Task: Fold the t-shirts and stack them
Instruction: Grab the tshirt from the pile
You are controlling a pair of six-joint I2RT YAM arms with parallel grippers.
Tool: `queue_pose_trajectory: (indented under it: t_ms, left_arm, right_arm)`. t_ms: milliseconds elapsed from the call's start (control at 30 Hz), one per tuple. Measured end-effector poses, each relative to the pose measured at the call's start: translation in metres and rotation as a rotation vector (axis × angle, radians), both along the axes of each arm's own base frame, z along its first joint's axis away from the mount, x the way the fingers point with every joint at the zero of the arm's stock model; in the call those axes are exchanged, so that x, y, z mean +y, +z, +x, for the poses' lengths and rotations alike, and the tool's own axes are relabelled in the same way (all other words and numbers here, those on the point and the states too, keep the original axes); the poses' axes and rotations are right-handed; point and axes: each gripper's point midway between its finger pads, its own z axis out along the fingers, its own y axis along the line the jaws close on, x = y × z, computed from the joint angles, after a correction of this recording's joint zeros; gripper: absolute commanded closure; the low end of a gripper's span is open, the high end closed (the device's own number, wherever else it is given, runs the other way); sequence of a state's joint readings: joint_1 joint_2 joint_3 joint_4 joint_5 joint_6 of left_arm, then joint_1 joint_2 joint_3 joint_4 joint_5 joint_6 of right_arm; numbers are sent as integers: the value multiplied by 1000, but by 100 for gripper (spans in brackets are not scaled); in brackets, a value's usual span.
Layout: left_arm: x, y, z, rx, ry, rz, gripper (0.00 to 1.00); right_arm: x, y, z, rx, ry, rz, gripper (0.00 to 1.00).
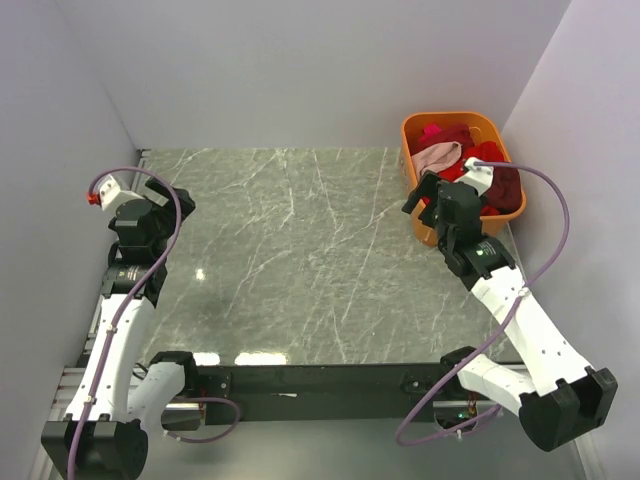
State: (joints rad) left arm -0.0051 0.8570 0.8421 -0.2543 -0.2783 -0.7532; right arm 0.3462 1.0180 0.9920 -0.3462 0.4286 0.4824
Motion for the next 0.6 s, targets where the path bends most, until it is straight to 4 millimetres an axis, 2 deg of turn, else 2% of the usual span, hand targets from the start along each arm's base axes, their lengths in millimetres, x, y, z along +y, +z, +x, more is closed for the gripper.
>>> queue_pose_trajectory:
  t_ms: [167, 233, 300, 367, 500, 600]
  left_arm:
    - [-5, 0, 3, -4, -25, -7, 1]
    - [-5, -3, 4, 5, -27, -7, 1]
    - [-6, -3, 6, 5, -32, -6, 1]
    - [-7, -3, 8, -4, -39, -7, 1]
    - [-8, -2, 10, -22, -48, -4, 1]
    - [-8, -2, 11, -26, -46, -4, 1]
  right_arm:
    - [1, 8, 7, -31, 4, 7, 1]
    - [-3, 9, 17, -17, -5, 15, 1]
    - [-16, 13, 38, -7, -34, 43, 1]
    - [-39, 15, 61, 0, -88, 65, 1]
    - [-73, 6, 102, 54, -158, 64, 3]
    - [-80, 6, 135, 72, -157, 50, 7]
